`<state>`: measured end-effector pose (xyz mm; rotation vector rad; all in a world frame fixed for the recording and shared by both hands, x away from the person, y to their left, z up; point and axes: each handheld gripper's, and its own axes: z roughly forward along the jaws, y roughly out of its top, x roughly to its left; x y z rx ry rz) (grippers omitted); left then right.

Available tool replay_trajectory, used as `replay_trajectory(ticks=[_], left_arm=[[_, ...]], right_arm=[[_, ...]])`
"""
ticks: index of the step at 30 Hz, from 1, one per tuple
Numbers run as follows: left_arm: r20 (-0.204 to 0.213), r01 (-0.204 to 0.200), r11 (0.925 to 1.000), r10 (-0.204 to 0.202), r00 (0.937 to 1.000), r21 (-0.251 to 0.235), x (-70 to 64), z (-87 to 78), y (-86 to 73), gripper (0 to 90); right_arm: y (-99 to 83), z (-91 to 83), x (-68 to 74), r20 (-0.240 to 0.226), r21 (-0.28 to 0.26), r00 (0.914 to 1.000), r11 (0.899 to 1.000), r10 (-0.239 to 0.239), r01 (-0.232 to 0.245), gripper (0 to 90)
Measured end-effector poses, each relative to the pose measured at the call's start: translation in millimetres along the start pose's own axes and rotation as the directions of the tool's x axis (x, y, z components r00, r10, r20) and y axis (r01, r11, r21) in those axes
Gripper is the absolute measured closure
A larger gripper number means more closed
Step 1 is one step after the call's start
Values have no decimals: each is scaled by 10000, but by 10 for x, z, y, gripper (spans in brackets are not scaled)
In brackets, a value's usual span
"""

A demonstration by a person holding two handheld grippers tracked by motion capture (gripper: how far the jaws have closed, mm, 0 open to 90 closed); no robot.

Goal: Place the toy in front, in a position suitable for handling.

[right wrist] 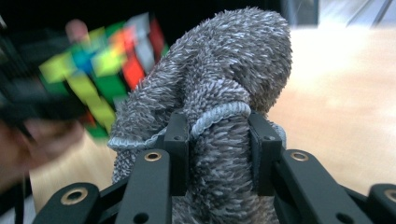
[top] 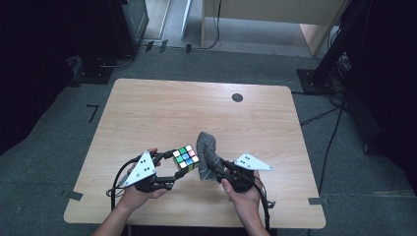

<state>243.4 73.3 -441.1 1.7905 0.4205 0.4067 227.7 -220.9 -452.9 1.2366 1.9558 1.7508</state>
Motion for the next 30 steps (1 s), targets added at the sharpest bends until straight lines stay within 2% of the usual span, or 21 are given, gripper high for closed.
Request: replay_trajectory(ticks=[2,4,7,8,9,11,12,13,14,15,17,19,20,21,22,23,24,25,27,28,30], left_arm=[[66,40,10000,-40,10000,24,-5,15,-10,345],[11,-28,10000,27,10000,66,-8,12,-3,345],[32,219,9997,-219,9998,-144,29,-16,0,345],[46,282,9994,-281,9996,-185,38,-23,3,345],[35,236,9996,-236,9997,-158,43,-25,5,345],[55,103,9999,-103,9999,-6,30,-9,-7,345],[112,95,9999,-95,9999,57,16,2,-14,345],[182,117,9999,-118,9998,43,1,10,-15,345],[301,143,9999,-142,9994,-29,-11,13,-9,345],[246,130,9999,-129,9996,-29,-18,9,-1,345],[258,241,9996,-237,9994,-148,12,-15,3,345],[283,528,9978,-517,9983,-402,56,-48,9,345],[232,551,9976,-541,9983,-417,70,-55,13,345],[204,542,9979,-535,9984,-364,81,-54,8,345],[204,542,9979,-535,9984,-364,81,-54,8,345],[254,549,9979,-540,9982,-338,79,-48,1,345],[269,526,9981,-518,9983,-310,71,-39,-2,345],[304,527,9981,-517,9982,-312,61,-29,-1,345],[349,508,9981,-496,9982,-358,42,-29,10,345],[237,429,9986,-422,9988,-299,41,-32,11,344],[279,594,9974,-583,9979,-404,68,-52,3,345]], right_arm=[[20,-16,38,-260,-224,9996,9997,-101,96,672],[-31,57,87,-444,233,9984,9991,-341,351,672],[-111,161,64,-121,1383,9989,9893,-447,459,672],[-112,155,45,4,1406,9990,9891,-436,431,672],[-91,125,23,61,1181,9995,9925,-317,307,672],[-17,18,1,-27,141,9998,9997,212,-211,673],[15,-26,9,-123,-368,9992,9986,373,-378,674],[32,-42,29,-274,-567,9987,9974,423,-438,674],[32,-25,57,-508,-443,9979,9981,394,-416,673],[10,17,83,-637,-163,9976,9995,275,-286,676],[-59,83,87,-393,418,9989,9988,274,-258,675],[-109,156,30,-329,1394,9993,9901,199,-151,674],[-118,155,11,-135,1462,9997,9891,188,-167,674],[-75,91,-17,-120,823,9990,9957,432,-421,675],[-75,91,-17,-120,823,9990,9957,432,-421,675],[-37,37,-7,-160,225,9986,9985,504,-501,675],[0,-11,16,-252,-293,9986,9985,458,-465,675],[25,-34,51,-382,-552,9987,9978,333,-354,675],[14,9,120,-661,-268,9978,9996,53,-71,673],[-28,59,136,-667,34,9978,10000,35,-33,673],[-116,145,109,-522,918,9985,9957,145,-97,674]])
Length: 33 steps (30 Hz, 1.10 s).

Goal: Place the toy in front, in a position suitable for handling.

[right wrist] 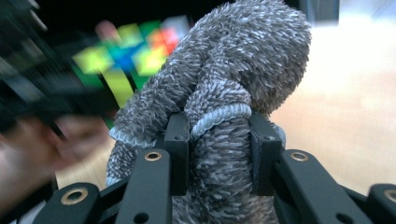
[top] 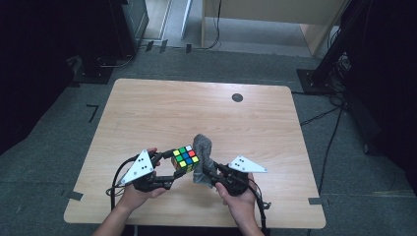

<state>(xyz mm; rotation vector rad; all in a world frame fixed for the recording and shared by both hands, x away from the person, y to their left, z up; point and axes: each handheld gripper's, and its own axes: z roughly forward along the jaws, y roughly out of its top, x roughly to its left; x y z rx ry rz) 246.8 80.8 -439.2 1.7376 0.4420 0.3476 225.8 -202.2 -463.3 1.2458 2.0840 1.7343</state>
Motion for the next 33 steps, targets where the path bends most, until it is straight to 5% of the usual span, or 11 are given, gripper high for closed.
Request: replay_trajectory(ticks=[2,4,8,11,14,16,19,22,25,30,33], left_arm=[[9,174,9998,-174,9998,-125,30,-12,3,345],[-4,98,9999,-98,10000,-60,29,-8,3,345],[314,109,9999,-110,9994,31,-13,35,1,345],[370,285,9996,-281,9989,-86,-29,40,26,344],[388,1006,9930,-983,9944,-623,50,-17,40,344],[343,1481,9827,-1451,9888,-1111,91,-53,54,344],[508,2091,9666,-2038,9777,-1481,116,-51,53,344],[385,2142,9678,-2109,9768,-1320,114,-20,19,344],[318,2304,9630,-2282,9731,-1394,151,-48,3,345],[445,2675,9490,-2638,9636,-1670,192,-90,14,345],[478,2740,9471,-2698,9617,-1668,166,-65,18,345]], right_arm=[[-34,26,-49,168,515,9998,9986,-115,106,673],[1,-58,-81,241,-165,9996,9998,153,-149,673],[96,-225,-47,205,-1863,9995,9823,227,-185,673],[49,-122,-13,-413,-1181,9991,9930,30,-79,673],[-41,-9,-33,-38,266,9998,9994,-206,207,673],[-104,39,-14,131,453,9998,9989,-127,121,673],[-133,143,129,-732,785,9966,9960,-365,422,673],[-106,189,335,-1359,468,9842,9916,-1134,1208,674],[-57,126,333,-985,-121,9900,9949,-1005,998,692],[-59,-71,61,587,-1292,9975,9911,406,-328,701],[-86,-8,129,167,-833,9998,9965,65,-51,698]])
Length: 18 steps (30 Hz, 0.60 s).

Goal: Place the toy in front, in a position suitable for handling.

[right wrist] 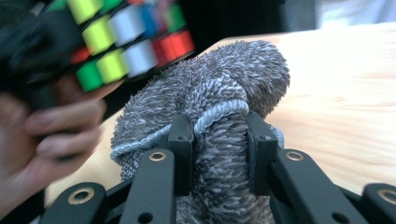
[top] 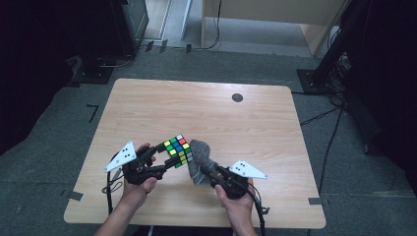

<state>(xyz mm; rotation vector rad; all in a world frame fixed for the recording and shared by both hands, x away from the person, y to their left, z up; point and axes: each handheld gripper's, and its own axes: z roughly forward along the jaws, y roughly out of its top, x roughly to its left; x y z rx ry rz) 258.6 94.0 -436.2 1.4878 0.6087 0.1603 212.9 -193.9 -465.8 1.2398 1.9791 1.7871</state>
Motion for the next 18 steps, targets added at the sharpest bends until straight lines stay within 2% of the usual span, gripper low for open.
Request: replay_trajectory(ticks=[1,3,4,5,7,9,10,11,13,14,15,17,18], left_arm=[[16,-63,10000,63,10000,75,-14,11,-6,345],[18,-182,9996,182,9998,233,-39,34,-25,345],[-11,-205,9995,205,9998,257,-45,39,-34,345],[-4,-169,9995,169,9999,266,-40,34,-37,345],[-67,-79,9998,80,9999,168,-16,15,-30,345],[-204,-140,9996,145,9997,239,3,0,-29,345],[-246,-146,9995,153,9996,280,14,1,-37,345],[-208,-22,9997,27,9998,256,28,8,-47,345],[-153,152,9996,-148,9998,238,47,38,-64,345],[-77,195,9995,-194,9998,254,48,57,-72,345],[-12,178,9994,-178,9998,287,44,71,-82,345],[175,237,9992,-243,9996,317,28,89,-114,345],[273,257,9990,-267,9993,364,27,98,-135,344]], right_arm=[[-26,51,82,-341,224,9991,9994,-263,270,697],[-60,152,249,-1087,717,9898,9924,-920,1001,694],[-56,173,302,-1297,725,9850,9896,-1138,1238,693],[-37,168,314,-1333,605,9837,9898,-1203,1293,692],[17,104,224,-860,233,9915,9948,-972,995,691],[30,18,61,203,-107,9967,9968,-786,788,691],[20,-17,-20,821,-120,9937,9969,-769,781,691],[3,-40,-105,1214,4,9897,9971,-754,759,691],[-42,-60,-237,1400,261,9900,9996,-179,144,692],[-63,-44,-246,1301,425,9915,9991,-40,-15,692],[-84,-8,-214,1012,579,9948,9983,-82,24,692],[-129,102,-55,24,788,9997,9966,-226,224,689],[-150,149,21,-678,638,9975,9977,-191,234,689]])
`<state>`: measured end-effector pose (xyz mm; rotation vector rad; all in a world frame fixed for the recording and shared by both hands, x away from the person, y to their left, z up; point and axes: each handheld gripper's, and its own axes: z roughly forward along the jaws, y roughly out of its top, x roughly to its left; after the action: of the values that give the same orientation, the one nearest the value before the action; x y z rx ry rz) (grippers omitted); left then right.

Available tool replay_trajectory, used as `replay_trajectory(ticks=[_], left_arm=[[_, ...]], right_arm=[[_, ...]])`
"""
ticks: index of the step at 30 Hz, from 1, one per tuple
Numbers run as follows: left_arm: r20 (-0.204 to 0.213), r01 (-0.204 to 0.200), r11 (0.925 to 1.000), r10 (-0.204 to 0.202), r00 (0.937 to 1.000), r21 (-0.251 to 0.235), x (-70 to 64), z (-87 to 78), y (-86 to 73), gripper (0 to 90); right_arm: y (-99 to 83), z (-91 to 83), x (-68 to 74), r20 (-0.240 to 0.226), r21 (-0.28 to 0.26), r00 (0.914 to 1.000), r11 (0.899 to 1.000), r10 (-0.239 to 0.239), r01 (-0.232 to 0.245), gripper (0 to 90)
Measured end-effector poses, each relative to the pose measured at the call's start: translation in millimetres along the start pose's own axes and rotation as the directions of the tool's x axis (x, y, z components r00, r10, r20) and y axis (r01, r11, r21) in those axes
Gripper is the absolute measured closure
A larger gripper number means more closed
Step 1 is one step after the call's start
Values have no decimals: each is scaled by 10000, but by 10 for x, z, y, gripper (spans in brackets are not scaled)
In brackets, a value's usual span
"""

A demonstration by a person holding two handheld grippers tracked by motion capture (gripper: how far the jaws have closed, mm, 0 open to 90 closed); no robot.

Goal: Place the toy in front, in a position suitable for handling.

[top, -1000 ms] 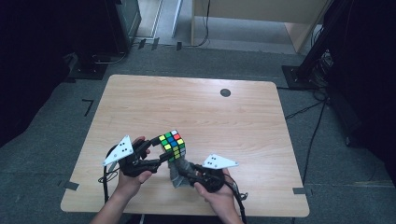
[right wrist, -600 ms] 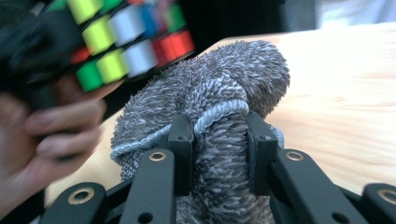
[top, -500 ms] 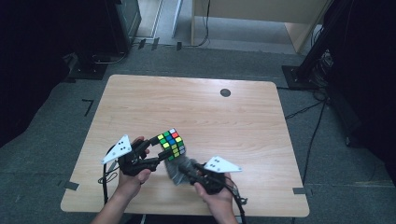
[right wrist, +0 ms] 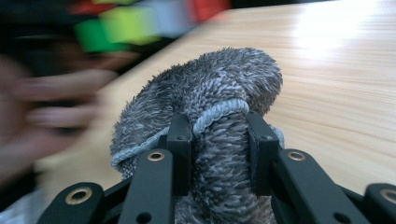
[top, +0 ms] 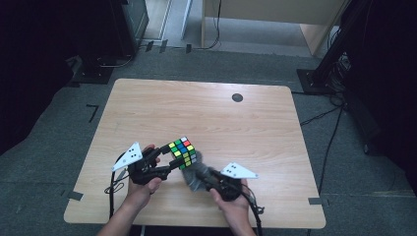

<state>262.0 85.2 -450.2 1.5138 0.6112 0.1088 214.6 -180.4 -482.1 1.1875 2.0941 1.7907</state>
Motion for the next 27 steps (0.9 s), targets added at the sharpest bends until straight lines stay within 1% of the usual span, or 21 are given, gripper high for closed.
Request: replay_trajectory(ticks=[1,2,3,5,6,7,8,9,11,13,14,15,16,17,18,20,22,23,24,25,27], left_arm=[[-46,-34,10000,34,10000,74,2,8,-18,344],[-69,55,9999,-54,10000,103,10,15,-30,345],[-7,189,9998,-189,9998,65,23,18,-37,345],[66,161,9999,-161,9998,-3,33,10,-24,345],[97,176,9998,-176,9998,-32,35,-1,-13,345],[91,194,9998,-193,9998,-82,39,-12,-8,345],[71,196,9998,-196,9998,-89,41,-19,-6,345],[36,220,9997,-220,9998,-82,35,-17,-10,345],[-29,67,10000,-66,10000,24,15,3,-36,345],[-8,38,9998,-38,10000,217,-1,33,-68,345],[55,72,9996,-73,10000,267,-3,46,-83,345],[79,64,9995,-67,9999,312,-5,55,-95,345],[62,72,9995,-74,10000,313,-8,57,-99,345],[71,97,9997,-99,9999,243,-6,49,-94,345],[94,114,9998,-116,9999,134,-2,34,-82,345],[42,45,10000,-45,10000,18,-3,-1,-59,345],[-22,-79,10000,79,10000,8,-4,-29,-44,345],[-108,-153,9999,154,9998,48,-6,-36,-37,345],[-146,-153,9999,153,9998,20,-1,-40,-33,345],[-149,-101,9999,101,9998,10,3,-43,-34,345],[-172,-112,9999,113,9998,95,6,-27,-48,345]], right_arm=[[-9,40,59,-540,-70,9985,9999,91,-95,689],[-7,49,91,-702,-399,9973,9989,230,-258,690],[-7,49,91,-702,-399,9973,9989,230,-258,690],[3,-31,-1,-393,-963,9966,9924,727,-762,694],[-4,-75,-64,-74,-1207,9953,9880,963,-965,696],[-17,-107,-117,301,-1382,9939,9852,1063,-1011,697],[-30,-122,-149,631,-1411,9927,9856,1026,-929,697],[-41,-125,-150,811,-1332,9915,9869,1021,-908,696],[-56,-68,-67,544,-960,9959,9931,728,-673,696],[-75,20,90,155,-521,9998,9986,85,-77,697],[-80,62,155,-34,-368,9998,9991,-195,194,700],[-73,94,203,-91,-217,9991,9989,-418,416,707],[-57,104,221,-56,-213,9986,9983,-534,533,715],[-34,97,197,-9,-321,9987,9981,-519,518,723],[-11,69,153,111,-441,9994,9985,-326,330,729],[16,-26,36,674,-1031,9976,9947,128,-58,738],[15,-111,-46,1235,-1756,9908,9839,561,-338,743],[6,-119,-52,1452,-1861,9872,9818,667,-389,745],[-9,-106,-28,1504,-1770,9869,9837,587,-316,746],[-27,-72,18,1357,-1528,9903,9882,289,-79,747],[-62,13,125,841,-920,9958,9948,-358,436,747]])
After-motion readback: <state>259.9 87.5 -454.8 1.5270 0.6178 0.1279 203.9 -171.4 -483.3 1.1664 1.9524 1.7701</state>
